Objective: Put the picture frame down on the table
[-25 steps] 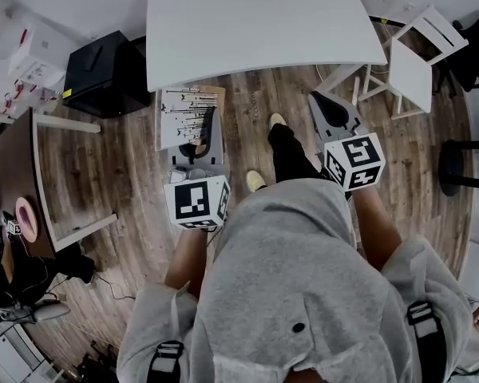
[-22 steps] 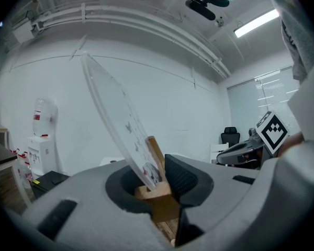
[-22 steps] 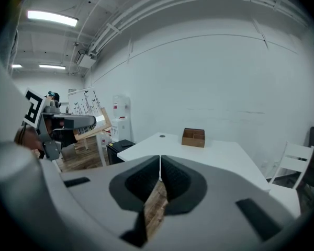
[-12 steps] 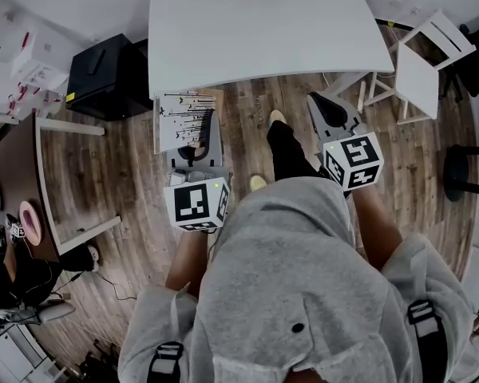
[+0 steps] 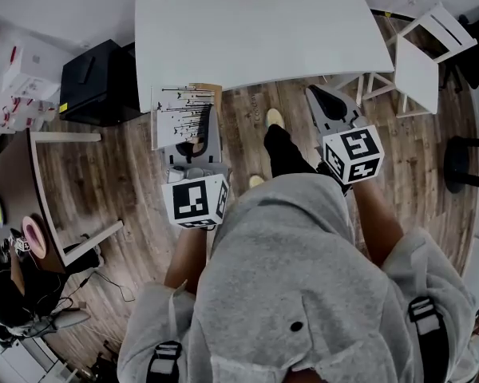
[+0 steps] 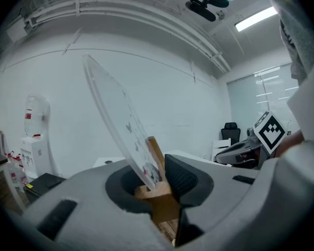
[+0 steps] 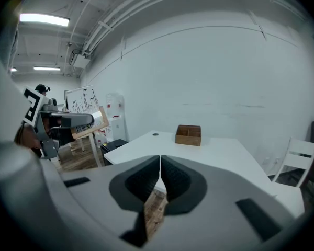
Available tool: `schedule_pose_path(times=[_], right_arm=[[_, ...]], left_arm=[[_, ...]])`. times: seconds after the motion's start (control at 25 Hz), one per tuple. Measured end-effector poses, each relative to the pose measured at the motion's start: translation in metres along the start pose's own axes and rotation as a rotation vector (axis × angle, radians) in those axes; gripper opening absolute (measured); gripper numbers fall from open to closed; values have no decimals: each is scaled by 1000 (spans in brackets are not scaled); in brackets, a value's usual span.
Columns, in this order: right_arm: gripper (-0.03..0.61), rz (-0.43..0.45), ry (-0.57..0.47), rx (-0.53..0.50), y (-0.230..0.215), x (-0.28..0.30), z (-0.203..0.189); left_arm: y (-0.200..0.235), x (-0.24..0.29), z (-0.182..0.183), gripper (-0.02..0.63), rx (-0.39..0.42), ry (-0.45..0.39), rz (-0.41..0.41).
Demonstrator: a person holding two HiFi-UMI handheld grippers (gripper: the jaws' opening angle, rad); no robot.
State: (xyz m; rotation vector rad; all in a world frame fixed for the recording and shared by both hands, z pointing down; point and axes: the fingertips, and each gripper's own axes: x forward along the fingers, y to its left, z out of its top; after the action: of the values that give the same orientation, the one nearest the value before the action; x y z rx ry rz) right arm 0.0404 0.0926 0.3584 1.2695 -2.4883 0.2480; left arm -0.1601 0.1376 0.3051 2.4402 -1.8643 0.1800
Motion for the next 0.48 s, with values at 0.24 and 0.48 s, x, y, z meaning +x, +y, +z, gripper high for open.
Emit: schedule_pose_path(times=[0.24,0.48], right_arm=[[28,11,9,8,-10,22,2],[28,24,20,11,-23,50,11]], left_arm=[[8,24,-3,94,1,20,2],[19,51,-4,94,-8,32,4]])
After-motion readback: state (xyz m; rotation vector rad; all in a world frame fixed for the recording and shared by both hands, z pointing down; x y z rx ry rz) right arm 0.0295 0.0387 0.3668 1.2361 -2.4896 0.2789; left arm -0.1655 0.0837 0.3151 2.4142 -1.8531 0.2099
